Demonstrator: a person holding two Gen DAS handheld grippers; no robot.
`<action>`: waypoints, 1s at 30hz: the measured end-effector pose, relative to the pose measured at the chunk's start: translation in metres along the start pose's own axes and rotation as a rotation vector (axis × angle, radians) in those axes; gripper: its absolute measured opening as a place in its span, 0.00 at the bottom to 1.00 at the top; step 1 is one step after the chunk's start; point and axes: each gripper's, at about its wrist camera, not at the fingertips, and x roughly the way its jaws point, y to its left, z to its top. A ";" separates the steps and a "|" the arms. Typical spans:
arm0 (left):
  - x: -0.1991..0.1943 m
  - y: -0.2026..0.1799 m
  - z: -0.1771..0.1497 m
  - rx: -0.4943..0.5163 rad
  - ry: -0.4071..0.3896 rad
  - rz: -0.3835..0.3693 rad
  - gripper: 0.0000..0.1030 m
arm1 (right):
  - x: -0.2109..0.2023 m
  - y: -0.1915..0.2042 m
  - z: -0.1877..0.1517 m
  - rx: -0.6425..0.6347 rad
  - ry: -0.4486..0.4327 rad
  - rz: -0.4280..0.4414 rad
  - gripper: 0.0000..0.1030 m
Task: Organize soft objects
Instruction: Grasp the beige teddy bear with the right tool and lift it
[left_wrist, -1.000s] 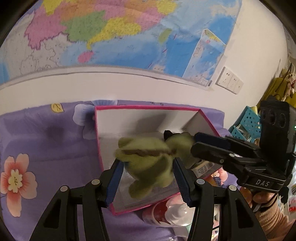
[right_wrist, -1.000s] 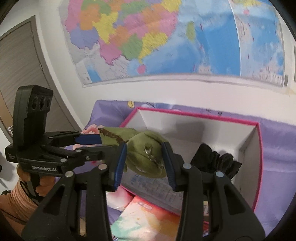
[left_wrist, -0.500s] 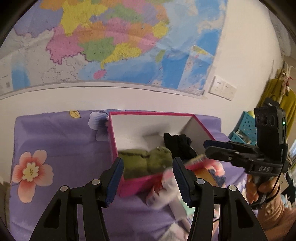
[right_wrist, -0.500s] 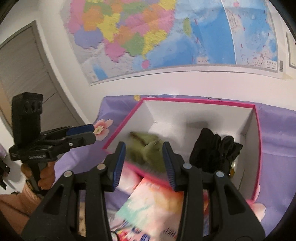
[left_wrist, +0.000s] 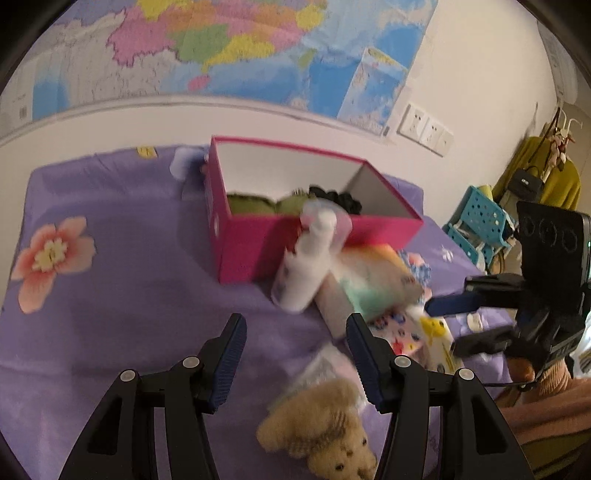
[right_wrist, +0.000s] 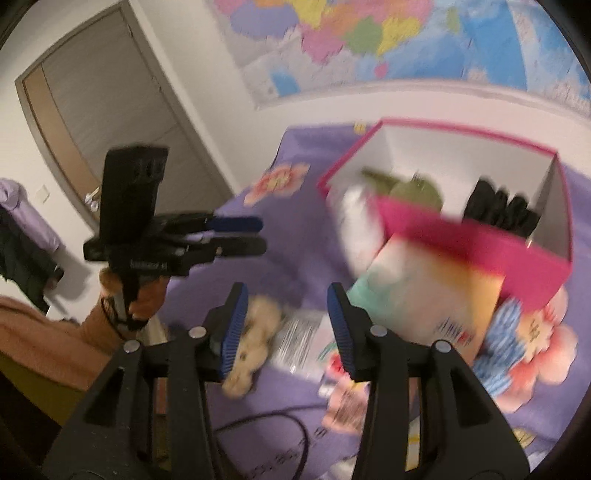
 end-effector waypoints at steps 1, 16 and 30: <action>0.000 -0.001 -0.004 0.002 0.005 -0.003 0.56 | 0.005 0.003 -0.005 0.000 0.021 0.010 0.46; 0.017 0.008 -0.038 -0.052 0.086 -0.016 0.55 | 0.100 0.031 -0.053 0.026 0.297 0.090 0.51; 0.016 0.020 -0.041 -0.094 0.098 -0.045 0.54 | 0.071 0.022 -0.041 0.001 0.149 -0.008 0.12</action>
